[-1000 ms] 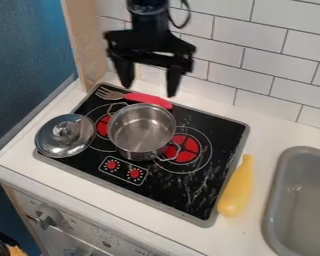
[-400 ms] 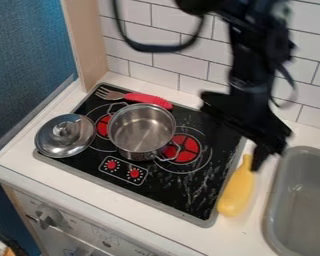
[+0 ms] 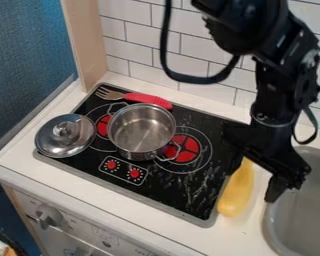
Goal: Pick the yellow object and put it in the silver pot
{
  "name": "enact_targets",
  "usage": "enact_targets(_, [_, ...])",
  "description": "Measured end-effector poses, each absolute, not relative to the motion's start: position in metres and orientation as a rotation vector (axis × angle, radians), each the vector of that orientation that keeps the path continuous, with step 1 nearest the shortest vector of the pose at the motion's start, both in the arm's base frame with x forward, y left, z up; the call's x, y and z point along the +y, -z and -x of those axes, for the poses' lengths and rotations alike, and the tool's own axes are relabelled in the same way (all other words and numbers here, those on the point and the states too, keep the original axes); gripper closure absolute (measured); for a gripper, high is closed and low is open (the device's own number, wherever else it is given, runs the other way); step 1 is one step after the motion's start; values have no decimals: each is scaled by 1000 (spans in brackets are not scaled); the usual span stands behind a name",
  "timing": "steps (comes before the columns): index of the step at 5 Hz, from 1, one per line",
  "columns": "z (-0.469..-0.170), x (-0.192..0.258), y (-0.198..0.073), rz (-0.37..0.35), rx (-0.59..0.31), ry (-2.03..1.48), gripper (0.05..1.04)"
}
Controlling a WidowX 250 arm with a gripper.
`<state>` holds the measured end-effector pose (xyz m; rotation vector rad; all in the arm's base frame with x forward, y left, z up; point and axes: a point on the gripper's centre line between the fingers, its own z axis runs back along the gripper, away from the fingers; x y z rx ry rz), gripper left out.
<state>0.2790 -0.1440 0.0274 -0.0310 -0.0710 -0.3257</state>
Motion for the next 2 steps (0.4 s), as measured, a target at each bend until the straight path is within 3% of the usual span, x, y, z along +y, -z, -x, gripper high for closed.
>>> enact_targets(2, [-279, -126, -12, -17, -27, 253, 83])
